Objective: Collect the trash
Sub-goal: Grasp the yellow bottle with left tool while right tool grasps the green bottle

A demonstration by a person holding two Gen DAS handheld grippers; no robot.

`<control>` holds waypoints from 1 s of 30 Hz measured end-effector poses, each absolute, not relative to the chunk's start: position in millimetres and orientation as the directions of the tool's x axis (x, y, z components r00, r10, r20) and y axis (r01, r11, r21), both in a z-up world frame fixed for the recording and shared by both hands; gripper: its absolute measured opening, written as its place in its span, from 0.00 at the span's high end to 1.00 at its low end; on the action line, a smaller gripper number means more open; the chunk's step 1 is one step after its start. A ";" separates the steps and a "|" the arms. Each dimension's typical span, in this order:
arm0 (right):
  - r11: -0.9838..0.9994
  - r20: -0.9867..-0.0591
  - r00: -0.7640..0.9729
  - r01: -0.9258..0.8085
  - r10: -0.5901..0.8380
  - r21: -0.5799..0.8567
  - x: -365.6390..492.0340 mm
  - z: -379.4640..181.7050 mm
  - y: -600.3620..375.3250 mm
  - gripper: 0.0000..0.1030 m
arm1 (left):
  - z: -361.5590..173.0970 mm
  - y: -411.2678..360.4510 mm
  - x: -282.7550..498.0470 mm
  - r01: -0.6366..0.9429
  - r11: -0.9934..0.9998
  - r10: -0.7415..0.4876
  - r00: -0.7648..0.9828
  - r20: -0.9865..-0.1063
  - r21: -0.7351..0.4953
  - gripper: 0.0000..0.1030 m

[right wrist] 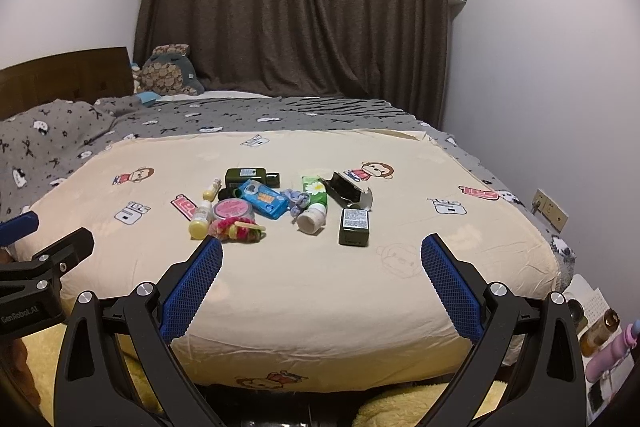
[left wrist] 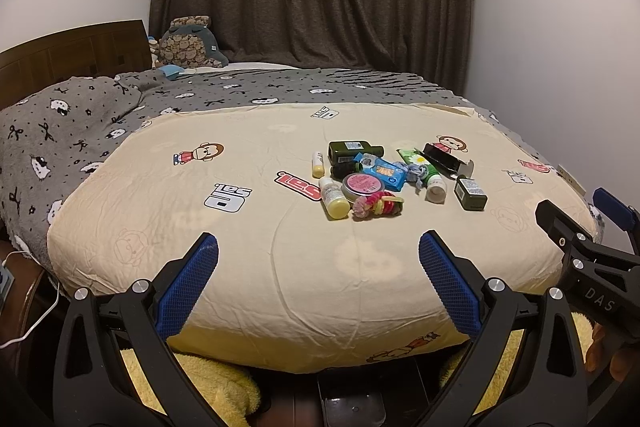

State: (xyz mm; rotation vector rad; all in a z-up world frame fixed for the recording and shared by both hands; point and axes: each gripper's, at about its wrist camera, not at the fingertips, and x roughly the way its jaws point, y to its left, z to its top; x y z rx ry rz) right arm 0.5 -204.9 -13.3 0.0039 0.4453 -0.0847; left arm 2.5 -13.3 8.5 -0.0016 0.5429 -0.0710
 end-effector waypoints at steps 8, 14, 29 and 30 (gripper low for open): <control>0.994 -0.449 0.888 0.107 -0.098 -0.004 9.4 -22.3 -214.4 0.03 | -0.8 -12.3 12.0 0.075 0.997 -0.072 0.843 -0.534 -0.017 0.08; 0.994 -0.495 0.864 0.112 -0.095 0.005 27.0 -40.8 -225.7 0.03 | -22.6 -8.7 32.9 0.060 0.998 -0.067 0.814 -0.577 -0.032 0.08; 0.992 -0.617 0.786 0.112 -0.053 0.058 106.3 -108.0 -256.1 0.03 | -81.4 -19.3 112.1 0.108 0.994 -0.068 0.749 -0.659 0.020 0.08; 0.991 -0.615 0.786 0.121 -0.066 0.048 112.0 -110.5 -256.0 0.03 | -83.9 -21.3 117.0 0.115 0.993 -0.067 0.747 -0.661 0.030 0.10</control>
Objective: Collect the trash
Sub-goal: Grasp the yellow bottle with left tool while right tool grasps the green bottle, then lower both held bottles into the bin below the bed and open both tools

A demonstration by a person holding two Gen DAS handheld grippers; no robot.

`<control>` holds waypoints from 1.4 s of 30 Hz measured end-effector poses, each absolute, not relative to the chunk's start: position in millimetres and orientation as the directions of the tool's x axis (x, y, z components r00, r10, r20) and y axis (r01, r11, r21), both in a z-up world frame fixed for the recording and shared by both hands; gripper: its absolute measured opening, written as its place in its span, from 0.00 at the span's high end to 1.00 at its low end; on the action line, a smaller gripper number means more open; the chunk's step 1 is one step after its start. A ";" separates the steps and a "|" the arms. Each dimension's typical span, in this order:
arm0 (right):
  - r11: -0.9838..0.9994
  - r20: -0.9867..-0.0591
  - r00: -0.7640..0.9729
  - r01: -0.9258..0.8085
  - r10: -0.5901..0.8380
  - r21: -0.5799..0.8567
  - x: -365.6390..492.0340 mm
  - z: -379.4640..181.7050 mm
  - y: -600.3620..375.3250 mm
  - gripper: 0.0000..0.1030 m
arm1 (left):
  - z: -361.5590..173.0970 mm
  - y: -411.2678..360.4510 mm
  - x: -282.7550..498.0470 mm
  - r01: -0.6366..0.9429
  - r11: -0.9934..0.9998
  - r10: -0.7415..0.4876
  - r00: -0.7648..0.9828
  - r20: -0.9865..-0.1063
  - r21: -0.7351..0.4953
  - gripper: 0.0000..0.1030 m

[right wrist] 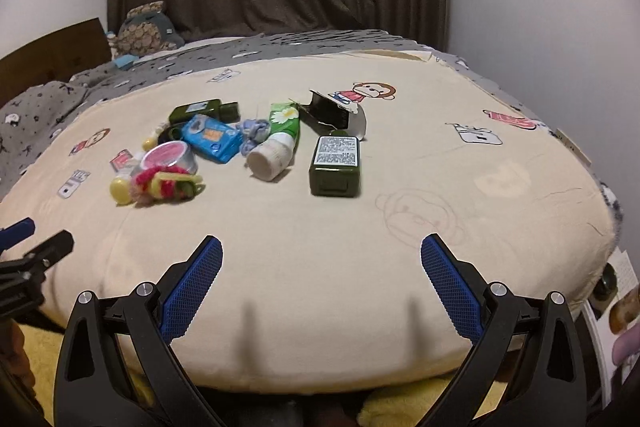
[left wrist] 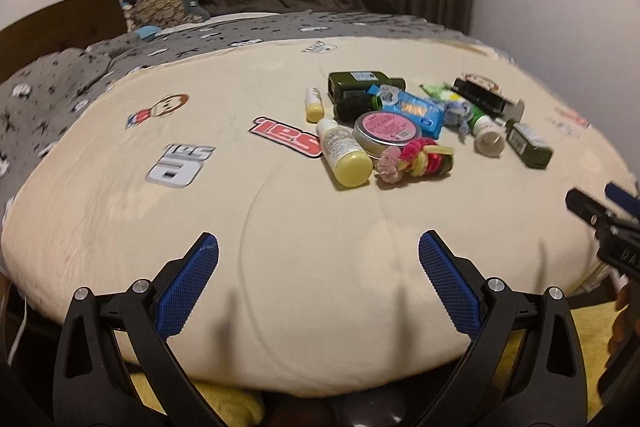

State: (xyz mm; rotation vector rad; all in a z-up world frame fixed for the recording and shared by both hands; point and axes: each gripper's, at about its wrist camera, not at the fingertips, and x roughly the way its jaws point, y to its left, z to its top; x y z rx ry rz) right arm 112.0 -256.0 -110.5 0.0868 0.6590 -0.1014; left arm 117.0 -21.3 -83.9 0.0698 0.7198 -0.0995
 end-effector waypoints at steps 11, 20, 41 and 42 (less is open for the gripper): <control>0.980 -0.663 0.745 0.177 -0.074 0.089 166.3 -135.7 -277.7 0.11 | -109.2 -35.2 179.6 0.108 0.994 -0.054 0.714 -0.698 0.034 0.28; 0.979 -0.662 0.745 0.189 -0.089 0.081 192.9 -140.1 -280.7 0.16 | -113.9 -38.8 211.0 0.092 0.995 -0.049 0.713 -0.699 0.023 0.35; 0.995 -0.667 0.742 0.097 -0.063 0.014 162.5 -132.2 -267.6 0.59 | -110.4 -13.0 182.6 0.155 0.988 -0.123 0.701 -0.703 -0.018 0.72; 0.996 -0.664 0.746 0.086 -0.053 0.017 155.6 -130.3 -265.3 0.59 | -110.0 -12.2 176.4 0.155 0.988 -0.121 0.702 -0.702 -0.016 0.72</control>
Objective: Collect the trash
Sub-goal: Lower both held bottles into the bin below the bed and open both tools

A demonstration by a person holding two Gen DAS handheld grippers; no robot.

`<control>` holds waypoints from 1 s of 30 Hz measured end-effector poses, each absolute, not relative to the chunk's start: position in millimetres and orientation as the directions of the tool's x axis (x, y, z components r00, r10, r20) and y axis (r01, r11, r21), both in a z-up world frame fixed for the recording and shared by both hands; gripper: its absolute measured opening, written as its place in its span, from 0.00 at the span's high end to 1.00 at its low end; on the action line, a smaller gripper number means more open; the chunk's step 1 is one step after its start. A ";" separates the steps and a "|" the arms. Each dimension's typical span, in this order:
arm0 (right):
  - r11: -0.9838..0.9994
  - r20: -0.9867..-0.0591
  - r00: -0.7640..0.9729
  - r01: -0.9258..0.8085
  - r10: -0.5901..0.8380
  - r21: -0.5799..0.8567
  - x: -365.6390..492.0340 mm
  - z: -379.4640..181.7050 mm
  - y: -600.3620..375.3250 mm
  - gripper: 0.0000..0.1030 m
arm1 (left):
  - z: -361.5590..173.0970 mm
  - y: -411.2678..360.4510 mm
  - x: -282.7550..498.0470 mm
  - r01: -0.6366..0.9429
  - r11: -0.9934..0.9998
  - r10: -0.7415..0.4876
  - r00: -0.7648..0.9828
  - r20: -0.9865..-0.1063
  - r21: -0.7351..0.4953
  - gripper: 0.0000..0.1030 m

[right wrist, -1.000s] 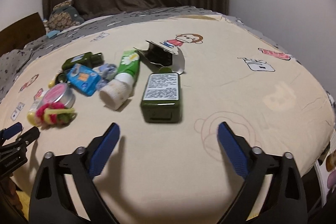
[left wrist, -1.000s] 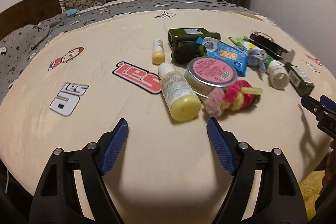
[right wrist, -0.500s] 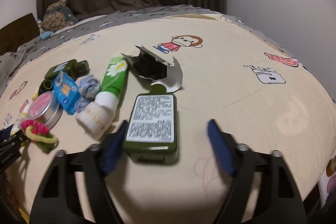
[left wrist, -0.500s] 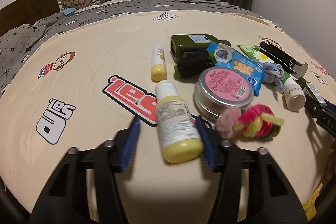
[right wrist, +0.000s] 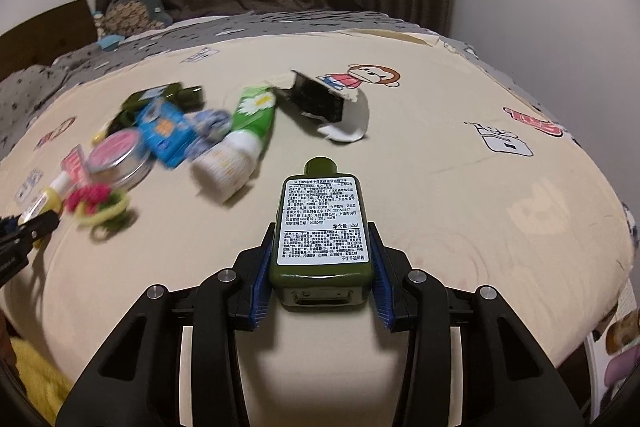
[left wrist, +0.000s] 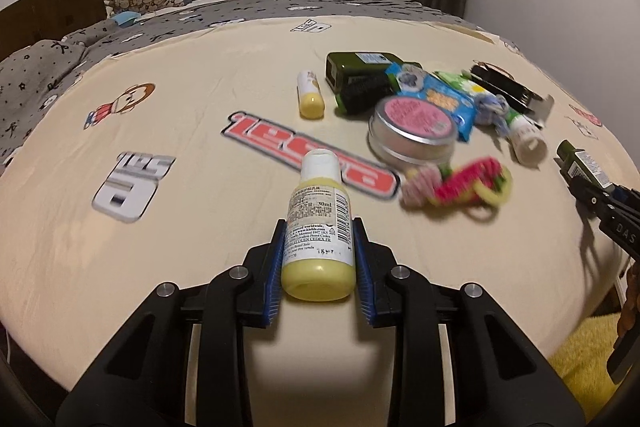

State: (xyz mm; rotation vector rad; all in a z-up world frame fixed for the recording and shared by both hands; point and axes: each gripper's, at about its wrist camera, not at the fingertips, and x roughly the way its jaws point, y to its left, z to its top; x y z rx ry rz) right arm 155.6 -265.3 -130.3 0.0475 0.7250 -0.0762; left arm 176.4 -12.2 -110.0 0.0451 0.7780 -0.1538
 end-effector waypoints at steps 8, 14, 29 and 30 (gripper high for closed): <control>1.000 -0.588 0.809 -0.007 -0.006 -0.019 79.2 -94.1 -241.8 0.59 | -90.7 -8.1 101.4 0.178 0.984 -0.142 0.728 -0.671 -0.014 0.72; 0.993 -0.589 0.801 -0.111 0.106 0.029 30.3 -87.8 -230.9 0.59 | -80.1 -7.8 40.7 0.216 0.975 -0.194 0.733 -0.652 -0.046 0.72; 0.957 -0.818 0.503 -0.212 0.280 0.197 8.8 -191.7 -196.9 0.59 | -172.0 -25.9 0.1 0.328 0.940 -0.252 0.492 -0.833 -0.091 0.72; 0.955 -0.830 0.479 -0.208 0.286 0.210 9.5 -200.2 -195.9 0.59 | -179.3 -27.3 0.6 0.333 0.938 -0.258 0.469 -0.845 -0.102 0.72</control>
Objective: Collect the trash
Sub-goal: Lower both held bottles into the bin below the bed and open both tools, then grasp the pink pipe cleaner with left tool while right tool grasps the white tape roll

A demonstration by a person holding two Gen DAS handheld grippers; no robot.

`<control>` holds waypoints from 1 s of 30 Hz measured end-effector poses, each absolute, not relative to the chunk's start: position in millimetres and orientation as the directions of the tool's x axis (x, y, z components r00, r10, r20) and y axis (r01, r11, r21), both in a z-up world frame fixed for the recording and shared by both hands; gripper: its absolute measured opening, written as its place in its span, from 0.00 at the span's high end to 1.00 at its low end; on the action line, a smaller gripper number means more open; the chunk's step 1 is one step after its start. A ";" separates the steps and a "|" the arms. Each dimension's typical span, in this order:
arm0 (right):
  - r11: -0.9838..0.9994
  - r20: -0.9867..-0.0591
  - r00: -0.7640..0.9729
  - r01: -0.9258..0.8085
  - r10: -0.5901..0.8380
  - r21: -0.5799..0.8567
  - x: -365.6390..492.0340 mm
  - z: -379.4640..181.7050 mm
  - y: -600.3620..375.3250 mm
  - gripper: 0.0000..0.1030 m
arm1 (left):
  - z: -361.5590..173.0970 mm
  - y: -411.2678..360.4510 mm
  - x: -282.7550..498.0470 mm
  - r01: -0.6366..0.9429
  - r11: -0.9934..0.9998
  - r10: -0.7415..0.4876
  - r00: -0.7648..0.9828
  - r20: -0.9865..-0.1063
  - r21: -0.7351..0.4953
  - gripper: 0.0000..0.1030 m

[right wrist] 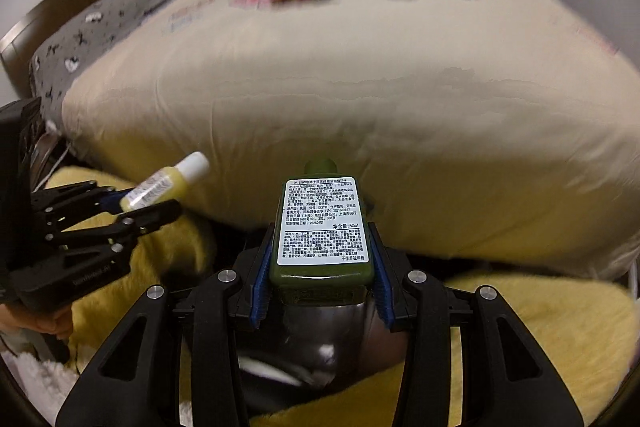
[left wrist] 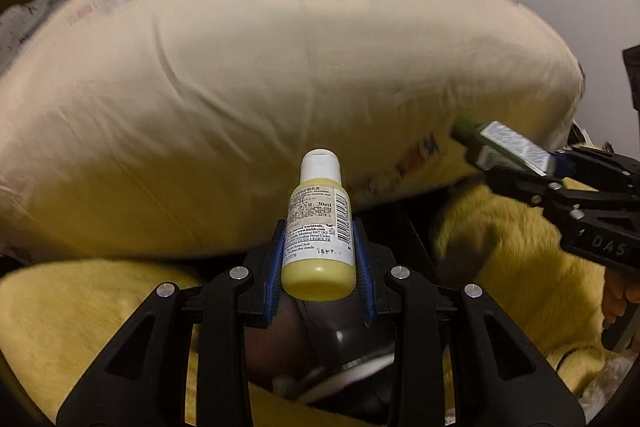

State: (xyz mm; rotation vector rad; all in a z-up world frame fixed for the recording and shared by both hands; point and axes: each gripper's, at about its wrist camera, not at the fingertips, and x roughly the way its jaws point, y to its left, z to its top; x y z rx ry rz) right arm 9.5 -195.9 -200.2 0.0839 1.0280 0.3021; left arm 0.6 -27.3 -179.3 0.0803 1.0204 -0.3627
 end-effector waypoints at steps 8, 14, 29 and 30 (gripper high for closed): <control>0.953 -0.896 0.326 -0.144 0.301 0.267 21.1 -256.1 -189.2 0.59 | -240.4 -43.1 15.3 0.357 0.921 -0.262 0.268 -0.927 -0.157 0.72; 0.961 -0.914 0.300 -0.131 0.274 0.245 27.7 -270.0 -185.2 0.59 | -267.1 -54.1 17.1 0.376 0.912 -0.247 0.189 -0.950 -0.163 0.72; 0.969 -0.895 0.372 -0.100 0.247 0.226 35.4 -250.1 -195.1 0.31 | -246.4 -36.3 18.5 0.349 0.934 -0.187 0.301 -0.935 -0.075 0.42; 0.970 -0.888 0.391 -0.095 0.243 0.223 35.7 -245.2 -197.9 0.28 | -241.0 -33.6 18.7 0.344 0.937 -0.175 0.325 -0.929 -0.057 0.39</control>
